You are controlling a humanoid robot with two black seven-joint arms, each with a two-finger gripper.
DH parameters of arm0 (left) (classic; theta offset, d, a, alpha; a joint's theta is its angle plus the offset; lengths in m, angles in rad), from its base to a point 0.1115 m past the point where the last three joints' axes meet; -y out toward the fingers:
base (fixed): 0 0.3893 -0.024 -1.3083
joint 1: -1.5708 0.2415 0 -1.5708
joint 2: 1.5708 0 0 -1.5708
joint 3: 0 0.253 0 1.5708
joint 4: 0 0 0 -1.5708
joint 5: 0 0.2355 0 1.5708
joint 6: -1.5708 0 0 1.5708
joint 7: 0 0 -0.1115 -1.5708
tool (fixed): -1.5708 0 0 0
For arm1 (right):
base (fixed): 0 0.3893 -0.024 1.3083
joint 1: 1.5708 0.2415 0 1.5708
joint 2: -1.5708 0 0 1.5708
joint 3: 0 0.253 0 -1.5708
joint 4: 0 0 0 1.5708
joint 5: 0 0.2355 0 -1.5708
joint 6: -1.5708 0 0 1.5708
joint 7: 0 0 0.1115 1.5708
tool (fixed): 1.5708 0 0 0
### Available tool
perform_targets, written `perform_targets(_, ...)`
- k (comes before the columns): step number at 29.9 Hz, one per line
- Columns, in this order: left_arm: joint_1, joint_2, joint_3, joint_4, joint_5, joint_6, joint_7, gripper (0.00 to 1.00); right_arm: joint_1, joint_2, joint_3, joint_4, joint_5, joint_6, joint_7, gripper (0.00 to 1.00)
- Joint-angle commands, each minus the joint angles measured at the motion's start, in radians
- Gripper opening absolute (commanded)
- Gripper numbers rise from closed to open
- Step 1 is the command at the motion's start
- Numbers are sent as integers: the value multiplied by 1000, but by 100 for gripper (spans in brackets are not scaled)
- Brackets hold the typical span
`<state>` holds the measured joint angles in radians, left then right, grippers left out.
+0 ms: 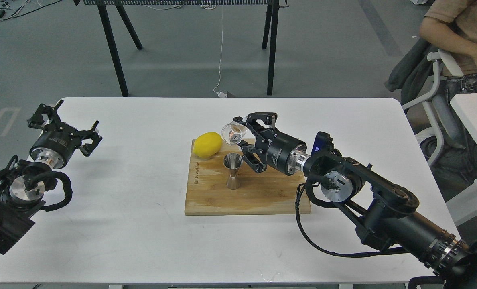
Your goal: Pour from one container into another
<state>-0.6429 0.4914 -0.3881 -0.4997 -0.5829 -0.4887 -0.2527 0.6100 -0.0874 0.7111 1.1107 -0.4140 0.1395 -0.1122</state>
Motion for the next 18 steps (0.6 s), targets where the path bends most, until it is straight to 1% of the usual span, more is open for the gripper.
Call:
perform_targets(1,-1,0,-2,1,0,0,1,100,4,-5,-19,6,-22,2,-1,38)
perform_targets(11,-3,-11,-2,1,0,0,1,100,20,-11,-45,9,-66,11,-1,38)
perform_targets(18,-3,-11,-2,1,0,0,1,100,20,-18,-47,11,-146,11,-3,38)
